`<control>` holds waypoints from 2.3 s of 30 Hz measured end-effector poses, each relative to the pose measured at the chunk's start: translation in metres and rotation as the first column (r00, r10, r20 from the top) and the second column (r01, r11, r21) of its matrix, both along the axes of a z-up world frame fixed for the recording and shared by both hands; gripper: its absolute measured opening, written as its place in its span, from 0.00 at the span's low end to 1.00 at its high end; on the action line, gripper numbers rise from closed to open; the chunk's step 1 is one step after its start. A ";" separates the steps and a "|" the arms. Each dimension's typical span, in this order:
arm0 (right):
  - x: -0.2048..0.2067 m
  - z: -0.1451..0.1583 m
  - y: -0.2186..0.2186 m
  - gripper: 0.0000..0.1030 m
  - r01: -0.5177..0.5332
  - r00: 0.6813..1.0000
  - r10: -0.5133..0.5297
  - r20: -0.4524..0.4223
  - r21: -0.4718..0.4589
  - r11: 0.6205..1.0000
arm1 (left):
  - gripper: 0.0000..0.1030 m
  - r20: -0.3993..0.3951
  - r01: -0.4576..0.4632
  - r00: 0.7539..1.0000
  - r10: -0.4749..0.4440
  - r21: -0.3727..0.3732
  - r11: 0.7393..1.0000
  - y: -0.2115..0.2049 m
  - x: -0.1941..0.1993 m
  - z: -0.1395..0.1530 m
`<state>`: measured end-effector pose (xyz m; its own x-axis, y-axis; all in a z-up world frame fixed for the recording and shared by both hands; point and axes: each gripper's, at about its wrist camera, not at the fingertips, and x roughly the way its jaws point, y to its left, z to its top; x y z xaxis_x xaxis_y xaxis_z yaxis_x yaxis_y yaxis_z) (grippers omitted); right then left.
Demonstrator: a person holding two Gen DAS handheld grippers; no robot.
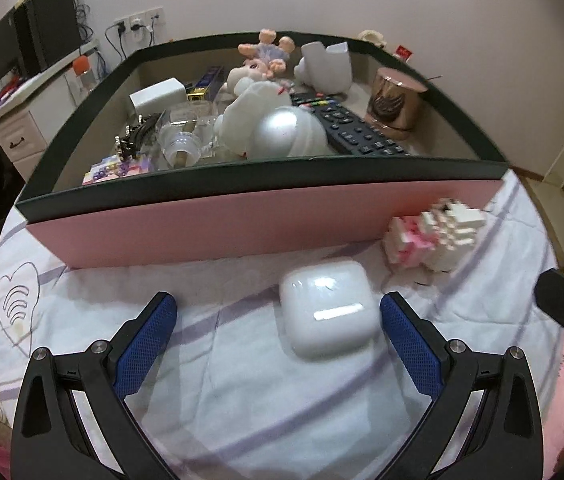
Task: Organize rigid objects
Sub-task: 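Grasp the white earbuds case with the left tool while the right tool grasps the pink-white block figure, then carry the earbuds case and block figure into the box and open both tools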
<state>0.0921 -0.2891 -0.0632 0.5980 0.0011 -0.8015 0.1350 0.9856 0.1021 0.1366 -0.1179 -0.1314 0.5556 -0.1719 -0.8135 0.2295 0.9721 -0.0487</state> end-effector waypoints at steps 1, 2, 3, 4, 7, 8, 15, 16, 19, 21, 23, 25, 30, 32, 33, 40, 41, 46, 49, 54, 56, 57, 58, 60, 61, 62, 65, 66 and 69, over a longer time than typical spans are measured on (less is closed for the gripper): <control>0.002 -0.001 0.000 0.95 0.000 1.000 0.000 -0.002 0.002 1.000 | 0.99 0.006 0.002 1.000 -0.002 0.003 1.000 0.000 0.000 -0.001; 0.004 -0.002 0.000 0.95 -0.001 1.000 0.001 -0.003 0.004 1.000 | 0.99 0.011 0.007 1.000 -0.007 -0.001 1.000 0.000 0.000 -0.001; 0.007 -0.004 0.000 0.95 -0.003 1.000 0.003 -0.004 0.006 1.000 | 0.98 0.013 0.009 1.000 -0.009 -0.004 1.000 0.001 0.001 -0.001; 0.008 -0.004 0.001 0.95 -0.007 1.000 0.007 -0.005 0.008 1.000 | 0.95 0.016 0.011 1.000 -0.011 -0.008 1.000 0.002 0.001 -0.001; 0.015 -0.008 0.007 0.95 -0.019 1.000 0.019 -0.008 0.012 1.000 | 0.78 0.036 0.009 0.999 -0.009 -0.007 1.000 0.011 0.000 0.001; 0.017 -0.009 0.009 0.95 -0.025 1.000 0.025 -0.008 0.013 1.000 | 0.70 0.040 0.011 0.999 -0.010 -0.011 1.000 0.016 0.000 0.001; 0.033 -0.019 0.028 0.95 -0.070 0.997 0.070 -0.015 0.008 0.997 | 0.46 0.036 0.000 0.999 0.003 -0.072 0.997 0.051 -0.001 0.006; 0.036 -0.022 0.031 0.95 -0.077 0.997 0.078 -0.018 0.006 0.997 | 0.46 0.037 -0.005 0.999 0.008 -0.070 0.998 0.054 -0.001 0.006; 0.043 -0.030 0.040 0.95 -0.093 0.995 0.092 -0.029 -0.010 0.996 | 0.46 0.035 -0.018 0.999 0.021 -0.082 0.996 0.063 -0.004 0.007; 0.048 -0.036 0.043 0.95 -0.093 0.995 0.092 -0.034 -0.019 0.996 | 0.46 0.035 -0.025 0.999 0.028 -0.085 0.996 0.068 -0.007 0.007; 0.051 -0.041 0.044 0.95 -0.095 0.995 0.094 -0.037 -0.023 0.995 | 0.46 0.034 -0.031 0.999 0.035 -0.087 0.996 0.072 -0.008 0.008; 0.055 -0.045 0.046 0.95 -0.108 0.993 0.107 -0.040 -0.025 0.994 | 0.46 0.034 -0.037 0.999 0.041 -0.088 0.995 0.076 -0.009 0.008; 0.054 -0.044 0.051 0.71 -0.141 0.990 0.141 -0.008 -0.013 0.990 | 0.46 0.033 -0.047 0.998 0.051 -0.092 0.995 0.082 -0.011 0.010; 0.053 -0.042 0.053 0.62 -0.150 0.989 0.149 -0.008 -0.018 0.989 | 0.46 0.036 -0.047 0.998 0.050 -0.095 0.994 0.083 -0.013 0.012; 0.051 -0.042 0.053 0.51 -0.154 0.988 0.154 -0.009 -0.016 0.988 | 0.46 0.038 -0.046 0.998 0.050 -0.097 0.994 0.084 -0.015 0.013; 0.037 -0.031 0.054 0.40 -0.167 0.986 0.166 0.011 0.025 0.986 | 0.46 0.064 -0.039 0.997 0.046 -0.109 0.993 0.088 -0.025 0.026; 0.035 -0.028 0.054 0.40 -0.167 0.986 0.167 0.015 0.026 0.986 | 0.46 0.067 -0.038 0.997 0.046 -0.111 0.993 0.089 -0.026 0.028; 0.023 -0.008 0.058 0.40 -0.187 0.982 0.185 0.045 0.041 0.982 | 0.46 0.086 -0.037 0.995 0.047 -0.118 0.992 0.095 -0.032 0.040; 0.020 0.010 0.058 0.40 -0.198 0.978 0.192 0.078 0.067 0.978 | 0.46 0.100 -0.033 0.994 0.045 -0.127 0.991 0.099 -0.032 0.053; 0.028 0.041 0.062 0.40 -0.222 0.969 0.214 0.126 0.046 0.974 | 0.46 0.146 -0.021 0.988 0.039 -0.125 0.992 0.101 -0.020 0.081; 0.037 0.052 0.063 0.40 -0.229 0.965 0.222 0.141 0.036 0.973 | 0.46 0.163 -0.012 0.986 0.032 -0.123 0.992 0.100 -0.011 0.092; 0.045 0.059 0.065 0.40 -0.232 0.963 0.226 0.147 0.024 0.972 | 0.46 0.168 -0.005 0.985 0.026 -0.125 0.992 0.100 -0.005 0.098; 0.049 0.063 0.066 0.40 -0.235 0.961 0.230 0.152 0.017 0.972 | 0.46 0.174 -0.003 0.984 0.025 -0.124 0.992 0.099 0.001 0.103; 0.061 0.070 0.068 0.40 -0.241 0.959 0.236 0.158 0.012 0.970 | 0.46 0.187 0.000 0.982 0.022 -0.113 0.994 0.097 0.015 0.113; 0.071 0.073 0.070 0.40 -0.243 0.958 0.239 0.159 0.006 0.970 | 0.46 0.189 0.001 0.982 0.021 -0.113 0.994 0.096 0.023 0.116; 0.079 0.074 0.071 0.40 -0.244 0.958 0.241 0.156 0.001 0.970 | 0.46 0.189 0.001 0.982 0.020 -0.111 0.994 0.094 0.032 0.119; 0.106 0.073 0.076 0.41 -0.248 0.960 0.245 0.134 0.003 0.969 | 0.46 0.186 0.005 0.982 0.015 -0.105 0.994 0.088 0.059 0.124; 0.110 0.071 0.076 0.40 -0.247 0.961 0.244 0.126 0.005 0.969 | 0.46 0.184 0.003 0.983 0.015 -0.101 0.995 0.086 0.067 0.125; 0.138 0.061 0.076 0.41 -0.243 0.966 0.240 0.091 0.017 0.970 | 0.46 0.164 0.004 0.986 0.011 -0.087 0.996 0.079 0.096 0.121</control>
<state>0.2304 -0.2129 -0.0022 0.6454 0.1756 -0.7434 -0.1175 0.9845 0.1305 0.2326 -0.0392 -0.0102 0.6812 -0.2361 -0.6929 0.2382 0.9666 -0.0951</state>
